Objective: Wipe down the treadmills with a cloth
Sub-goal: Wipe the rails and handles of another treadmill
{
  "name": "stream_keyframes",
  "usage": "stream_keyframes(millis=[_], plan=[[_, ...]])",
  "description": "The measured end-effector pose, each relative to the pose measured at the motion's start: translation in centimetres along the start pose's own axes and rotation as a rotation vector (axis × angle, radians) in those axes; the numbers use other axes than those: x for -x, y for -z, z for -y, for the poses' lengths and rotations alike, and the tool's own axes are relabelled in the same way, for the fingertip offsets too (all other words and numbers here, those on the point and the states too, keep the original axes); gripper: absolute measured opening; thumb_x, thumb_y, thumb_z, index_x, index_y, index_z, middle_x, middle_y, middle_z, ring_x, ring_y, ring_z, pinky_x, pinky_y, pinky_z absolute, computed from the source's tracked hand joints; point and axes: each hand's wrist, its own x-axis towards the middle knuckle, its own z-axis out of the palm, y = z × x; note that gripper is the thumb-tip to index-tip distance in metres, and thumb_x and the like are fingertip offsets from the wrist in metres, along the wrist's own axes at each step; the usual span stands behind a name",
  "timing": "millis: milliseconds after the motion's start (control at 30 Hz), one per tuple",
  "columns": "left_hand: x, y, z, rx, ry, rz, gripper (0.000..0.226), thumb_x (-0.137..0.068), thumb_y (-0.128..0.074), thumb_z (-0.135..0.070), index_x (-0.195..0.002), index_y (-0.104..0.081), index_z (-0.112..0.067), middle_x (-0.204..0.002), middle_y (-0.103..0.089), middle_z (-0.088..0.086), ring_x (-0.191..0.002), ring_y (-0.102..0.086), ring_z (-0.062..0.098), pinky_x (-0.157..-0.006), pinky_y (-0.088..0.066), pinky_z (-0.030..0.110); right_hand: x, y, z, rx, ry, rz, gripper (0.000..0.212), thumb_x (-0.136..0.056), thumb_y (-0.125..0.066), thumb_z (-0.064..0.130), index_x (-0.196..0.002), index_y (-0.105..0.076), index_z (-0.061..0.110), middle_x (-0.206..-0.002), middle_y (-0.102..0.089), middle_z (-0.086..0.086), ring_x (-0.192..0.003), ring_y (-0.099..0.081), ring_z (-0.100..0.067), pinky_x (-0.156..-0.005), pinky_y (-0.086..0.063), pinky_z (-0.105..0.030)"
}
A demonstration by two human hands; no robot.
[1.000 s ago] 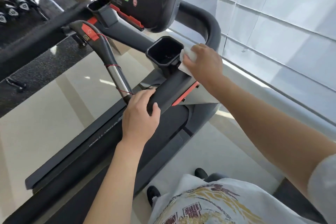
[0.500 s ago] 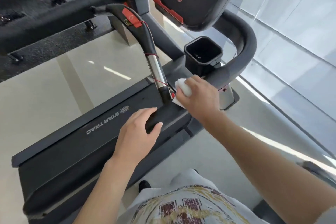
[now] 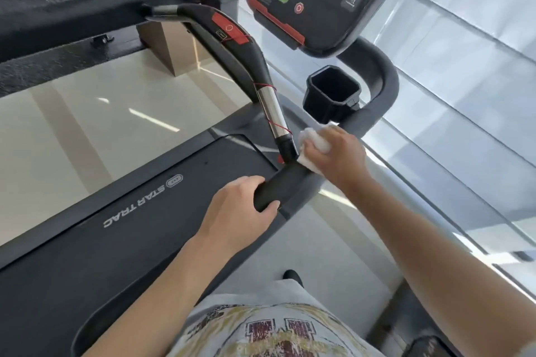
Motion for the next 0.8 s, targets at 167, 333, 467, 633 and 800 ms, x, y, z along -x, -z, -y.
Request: stream_keyframes(millis=[167,333,467,633,800], plan=[[0.0,0.6,0.4,0.084,0.0,0.028,0.024,-0.087,-0.075,-0.037,-0.105,-0.068,-0.023,-0.095,-0.072,-0.011,-0.087,-0.067,0.015,-0.081,-0.058,0.036,0.0,-0.2,1.5,0.075,-0.204,-0.046,0.042,-0.092,-0.057,0.057,-0.069,-0.046,0.024,-0.077,-0.049,0.008,-0.072,-0.054,-0.023,-0.066,-0.033,-0.032],[0.2,0.5,0.6,0.066,-0.006,0.034,0.017,-0.086,-0.073,-0.037,-0.091,-0.061,-0.025,-0.084,-0.066,-0.009,-0.077,-0.06,0.017,-0.067,-0.045,0.032,6.2,-2.1,7.3,0.005,-0.069,0.032,0.032,-0.091,-0.062,0.051,-0.075,-0.05,0.027,-0.079,-0.051,0.007,-0.068,-0.052,-0.017,-0.063,-0.04,-0.034],[0.5,0.0,0.9,0.034,-0.058,0.021,0.023,-0.087,-0.073,-0.037,-0.091,-0.054,-0.024,-0.087,-0.064,-0.007,-0.078,-0.056,0.018,-0.066,-0.039,0.031,7.8,-2.2,7.7,-0.054,0.051,0.047,0.035,-0.089,-0.061,0.053,-0.076,-0.054,0.021,-0.075,-0.048,0.009,-0.063,-0.05,-0.015,-0.058,-0.041,-0.031],[0.6,-0.4,1.1,-0.046,-0.102,0.008,0.041,-0.091,-0.07,-0.038,-0.125,-0.061,-0.016,-0.109,-0.067,-0.001,-0.102,-0.063,0.023,-0.087,-0.053,0.039,2.1,-0.4,2.1,0.043,0.014,0.0,0.026,-0.09,-0.066,0.05,-0.08,-0.058,0.027,-0.077,-0.049,0.011,-0.069,-0.05,-0.015,-0.062,-0.038,-0.03],[0.5,-0.4,1.0,-0.021,-0.069,0.009,0.047,-0.092,-0.071,-0.041,-0.132,-0.061,-0.017,-0.114,-0.068,-0.003,-0.108,-0.063,0.021,-0.091,-0.053,0.039,-2.9,1.0,-1.9,0.091,-0.157,-0.065,0.04,-0.086,-0.056,0.052,-0.068,-0.046,0.018,-0.073,-0.052,0.002,-0.069,-0.053,-0.023,-0.065,-0.048,-0.04]])
